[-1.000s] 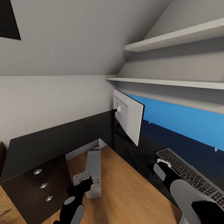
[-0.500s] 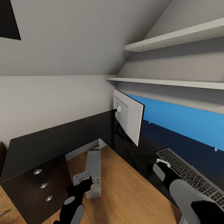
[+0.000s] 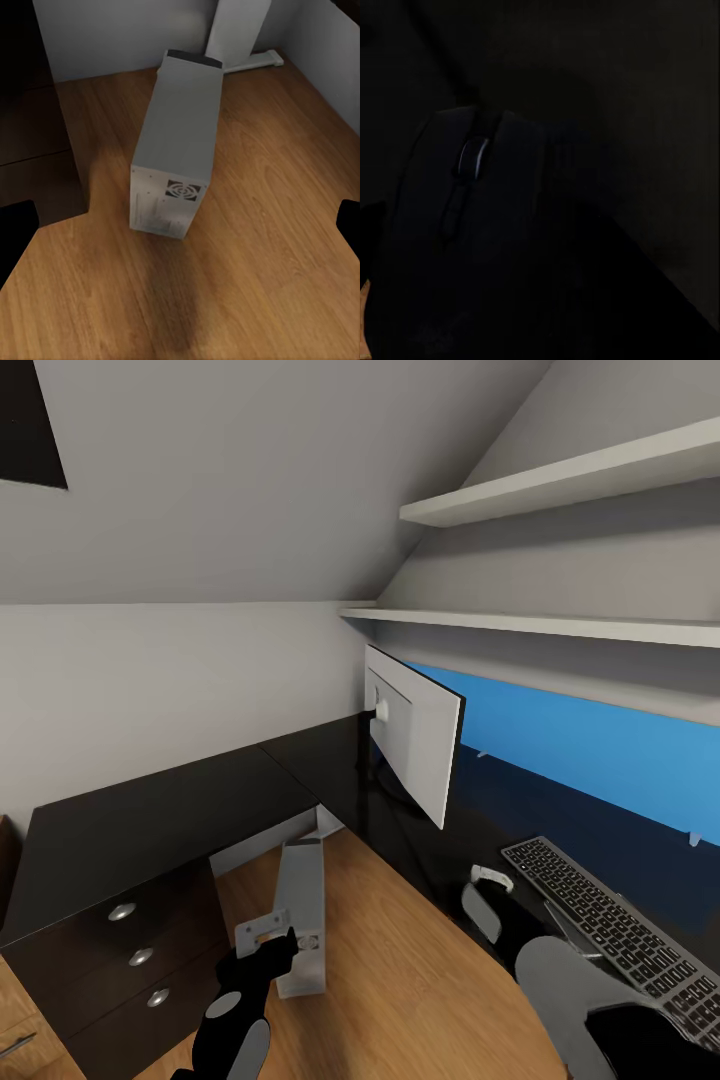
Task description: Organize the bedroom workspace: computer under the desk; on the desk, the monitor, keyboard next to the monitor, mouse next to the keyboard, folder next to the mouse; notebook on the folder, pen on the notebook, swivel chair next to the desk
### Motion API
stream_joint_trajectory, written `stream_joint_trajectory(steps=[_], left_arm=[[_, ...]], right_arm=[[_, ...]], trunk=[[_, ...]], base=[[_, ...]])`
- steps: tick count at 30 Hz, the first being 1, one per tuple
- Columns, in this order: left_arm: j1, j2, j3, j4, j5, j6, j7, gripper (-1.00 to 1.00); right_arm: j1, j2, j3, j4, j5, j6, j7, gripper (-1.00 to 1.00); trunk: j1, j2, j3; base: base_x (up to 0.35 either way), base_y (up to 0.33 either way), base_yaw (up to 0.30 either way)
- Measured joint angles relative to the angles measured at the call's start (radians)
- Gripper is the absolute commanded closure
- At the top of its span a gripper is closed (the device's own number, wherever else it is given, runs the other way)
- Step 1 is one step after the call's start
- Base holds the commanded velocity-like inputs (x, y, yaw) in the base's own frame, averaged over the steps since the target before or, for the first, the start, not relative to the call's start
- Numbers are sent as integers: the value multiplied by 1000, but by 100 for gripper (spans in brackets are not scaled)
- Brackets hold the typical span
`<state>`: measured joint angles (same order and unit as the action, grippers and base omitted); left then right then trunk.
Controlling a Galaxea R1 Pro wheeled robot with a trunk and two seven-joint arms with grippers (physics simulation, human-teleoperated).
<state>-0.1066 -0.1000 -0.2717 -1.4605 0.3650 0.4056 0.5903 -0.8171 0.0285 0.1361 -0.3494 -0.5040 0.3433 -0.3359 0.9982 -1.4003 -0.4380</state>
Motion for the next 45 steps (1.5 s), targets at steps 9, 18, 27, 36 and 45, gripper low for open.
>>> stream_joint_trajectory(steps=[9,18,27,36,45], left_arm=[[0,0,0,1,-1,0,-1,-100],[0,0,0,1,-1,0,0,-100],[0,1,0,-1,-1,-2,0,-100],[6,7,2,-8,1,-201,-5,-100],[8,5,0,-3,2,-208,-5,-100]], right_arm=[[1,111,142,-11,16,-15,-4,100],[1,113,145,-10,16,-16,-4,100],[2,133,215,-12,24,-39,-8,100],[110,140,342,-377,26,-2,-267,100],[271,130,363,-665,33,85,-316,100]], trunk=[[0,0,0],[0,0,0],[0,0,0],[0,0,0],[0,0,0]], base=[[0,0,266],[0,0,278],[0,0,279],[0,0,280],[0,0,281]])
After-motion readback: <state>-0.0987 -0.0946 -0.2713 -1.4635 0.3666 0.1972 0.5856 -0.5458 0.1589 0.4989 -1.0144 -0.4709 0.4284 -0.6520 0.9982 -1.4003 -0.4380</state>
